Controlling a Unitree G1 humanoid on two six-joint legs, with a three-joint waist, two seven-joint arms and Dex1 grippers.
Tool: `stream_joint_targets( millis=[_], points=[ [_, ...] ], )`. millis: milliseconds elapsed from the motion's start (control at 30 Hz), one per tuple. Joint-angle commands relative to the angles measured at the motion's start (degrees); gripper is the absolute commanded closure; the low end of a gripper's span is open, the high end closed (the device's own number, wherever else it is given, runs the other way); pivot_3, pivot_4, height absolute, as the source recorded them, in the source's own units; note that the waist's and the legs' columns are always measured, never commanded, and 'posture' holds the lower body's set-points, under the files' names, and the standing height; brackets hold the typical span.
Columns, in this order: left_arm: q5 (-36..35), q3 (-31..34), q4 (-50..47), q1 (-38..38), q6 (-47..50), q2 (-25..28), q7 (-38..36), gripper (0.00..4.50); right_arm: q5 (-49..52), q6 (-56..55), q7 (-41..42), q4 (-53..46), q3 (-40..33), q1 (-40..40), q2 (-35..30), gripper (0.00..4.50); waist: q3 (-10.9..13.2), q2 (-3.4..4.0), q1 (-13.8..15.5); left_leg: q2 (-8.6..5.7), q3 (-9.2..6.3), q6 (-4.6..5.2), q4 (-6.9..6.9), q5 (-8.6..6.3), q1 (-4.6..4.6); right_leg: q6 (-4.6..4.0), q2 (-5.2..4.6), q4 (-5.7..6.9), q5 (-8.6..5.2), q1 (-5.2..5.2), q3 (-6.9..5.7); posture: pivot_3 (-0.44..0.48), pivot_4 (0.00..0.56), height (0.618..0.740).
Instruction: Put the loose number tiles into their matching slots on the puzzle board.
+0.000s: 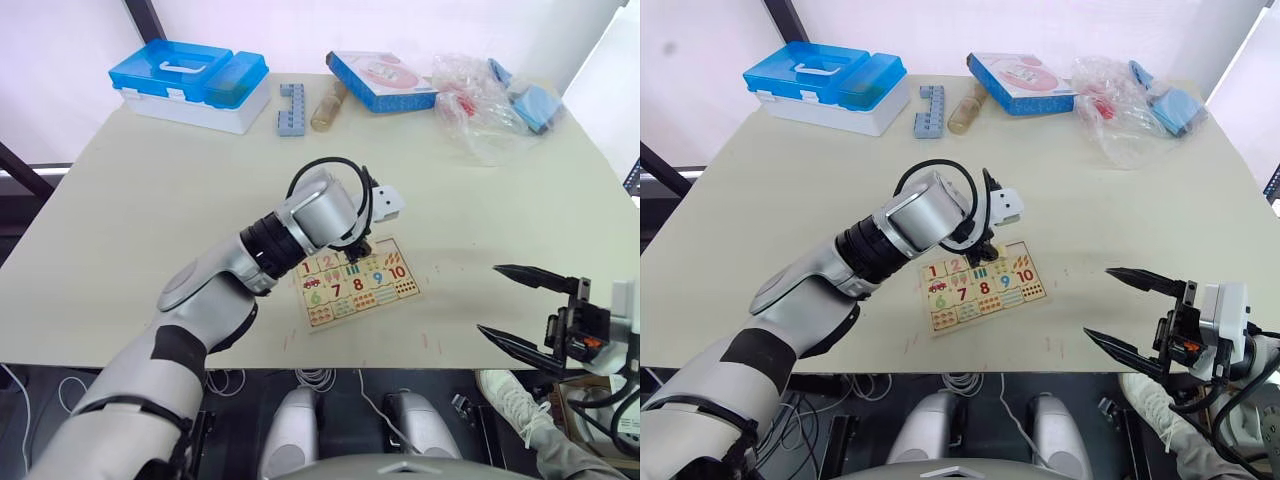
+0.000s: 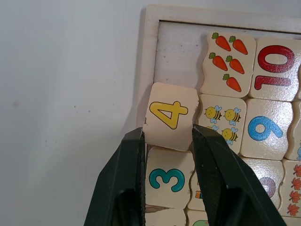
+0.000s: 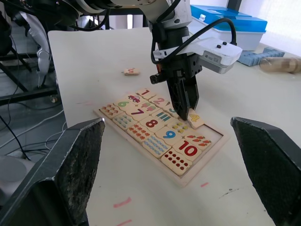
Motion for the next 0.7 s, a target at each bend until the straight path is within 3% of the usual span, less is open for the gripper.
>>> stream_joint_targets(
  millis=[33, 700],
  points=[
    [-1.0, 0.0, -1.8, 0.6, 0.7, -0.1, 0.6, 3.55, 0.4, -1.0, -0.3, -1.6, -1.3, 0.2, -0.2, 0.00, 0.0, 0.00, 0.0, 0.00, 0.00, 0.00, 0.00, 0.00, 0.00, -0.01, 0.00, 0.00, 0.00, 0.00, 0.00, 0.000, 0.150, 0.740],
    [-2.6, -1.1, -2.8, 0.8, 0.1, 0.8, 1.5, 3.55, 0.3, -1.0, -0.4, -1.6, -0.8, 0.1, -0.1, 0.00, 0.0, 0.00, 0.0, 0.00, 0.00, 0.00, 0.00, 0.00, 0.00, -0.02, 0.00, 0.00, 0.01, 0.00, 0.00, 0.000, 0.150, 0.740]
  ],
)
